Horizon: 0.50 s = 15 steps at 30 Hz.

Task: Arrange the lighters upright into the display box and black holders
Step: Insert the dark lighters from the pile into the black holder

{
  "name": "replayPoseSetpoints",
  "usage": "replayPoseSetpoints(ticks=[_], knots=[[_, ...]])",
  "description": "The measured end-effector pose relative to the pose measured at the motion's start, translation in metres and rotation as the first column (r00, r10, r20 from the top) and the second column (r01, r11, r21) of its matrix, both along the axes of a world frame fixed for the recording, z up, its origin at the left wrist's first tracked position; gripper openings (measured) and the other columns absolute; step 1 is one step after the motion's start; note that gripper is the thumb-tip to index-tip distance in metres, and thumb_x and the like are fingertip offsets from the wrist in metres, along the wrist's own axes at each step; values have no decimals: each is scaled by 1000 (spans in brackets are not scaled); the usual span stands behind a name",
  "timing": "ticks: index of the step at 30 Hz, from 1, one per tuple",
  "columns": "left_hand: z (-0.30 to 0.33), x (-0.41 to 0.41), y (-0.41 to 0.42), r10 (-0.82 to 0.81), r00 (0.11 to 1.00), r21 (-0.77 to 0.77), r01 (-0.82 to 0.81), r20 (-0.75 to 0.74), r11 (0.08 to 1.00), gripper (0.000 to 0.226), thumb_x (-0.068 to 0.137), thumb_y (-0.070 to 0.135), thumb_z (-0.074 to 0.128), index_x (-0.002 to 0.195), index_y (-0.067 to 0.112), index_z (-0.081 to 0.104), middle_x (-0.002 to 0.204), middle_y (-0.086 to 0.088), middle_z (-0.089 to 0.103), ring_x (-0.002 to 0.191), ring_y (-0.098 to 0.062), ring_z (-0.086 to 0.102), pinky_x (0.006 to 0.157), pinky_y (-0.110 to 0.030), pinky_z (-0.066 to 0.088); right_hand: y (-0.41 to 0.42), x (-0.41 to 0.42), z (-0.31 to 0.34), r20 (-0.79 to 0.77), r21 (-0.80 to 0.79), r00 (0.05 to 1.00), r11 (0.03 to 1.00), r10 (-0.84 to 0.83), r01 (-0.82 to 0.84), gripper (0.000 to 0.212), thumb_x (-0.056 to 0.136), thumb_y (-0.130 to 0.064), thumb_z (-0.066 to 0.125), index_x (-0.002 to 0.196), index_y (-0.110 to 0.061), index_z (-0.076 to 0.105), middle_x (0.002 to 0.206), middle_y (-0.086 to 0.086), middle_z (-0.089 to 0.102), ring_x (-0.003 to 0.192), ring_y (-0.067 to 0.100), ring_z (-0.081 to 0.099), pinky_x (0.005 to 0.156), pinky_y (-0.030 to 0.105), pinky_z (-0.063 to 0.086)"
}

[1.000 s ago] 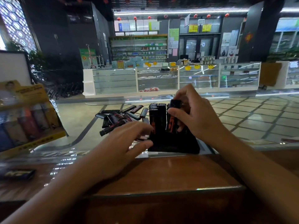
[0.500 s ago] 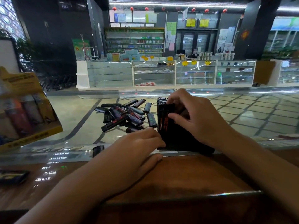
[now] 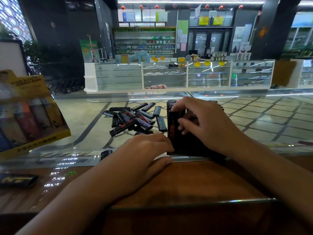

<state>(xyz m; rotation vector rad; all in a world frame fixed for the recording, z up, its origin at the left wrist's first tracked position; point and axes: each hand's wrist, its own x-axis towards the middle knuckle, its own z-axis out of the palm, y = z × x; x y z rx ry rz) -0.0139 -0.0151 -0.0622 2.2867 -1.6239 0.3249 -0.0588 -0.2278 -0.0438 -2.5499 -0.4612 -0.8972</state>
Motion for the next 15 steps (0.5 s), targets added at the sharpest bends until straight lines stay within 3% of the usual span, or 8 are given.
replayPoseSetpoints(ticks=[3, 6, 11, 15], knots=[[0, 1, 0, -5, 1000, -7, 5, -15, 1000, 39, 98, 43, 42, 121, 27, 69, 124, 14, 63, 109, 2, 56, 92, -5, 38, -2, -2, -1, 46, -71, 998, 996, -44, 47, 30, 91, -1, 65, 115, -18, 61, 96, -9, 54, 70, -10, 54, 64, 9, 46], [1, 0, 0, 4, 1000, -26, -4, -3, 1000, 40, 99, 42, 40, 117, 25, 71, 120, 13, 66, 108, 1, 57, 90, -2, 38, -5, -4, -5, 52, -92, 996, 992, -78, 83, 32, 92, -4, 63, 120, -19, 61, 97, -9, 46, 72, -9, 47, 63, 8, 37], [5, 1, -1, 81, 997, -207, -82, -11, 975, 32, 98, 32, 47, 107, 19, 74, 98, 9, 72, 87, -3, 64, 78, -24, 51, -5, -7, -7, -26, -122, 991, 984, -132, 128, 46, 94, -12, 61, 137, -25, 50, 101, -10, 50, 82, 0, 41, 72, 11, 33], [5, 4, -4, 155, 987, -417, -154, -31, 896, 25, 97, 30, 52, 103, 23, 75, 77, 12, 72, 65, -4, 65, 61, -32, 55, -6, -13, -8, -81, -115, 992, 990, -95, 86, 56, 94, -21, 60, 144, -34, 38, 92, -18, 56, 81, -1, 53, 72, 26, 48]])
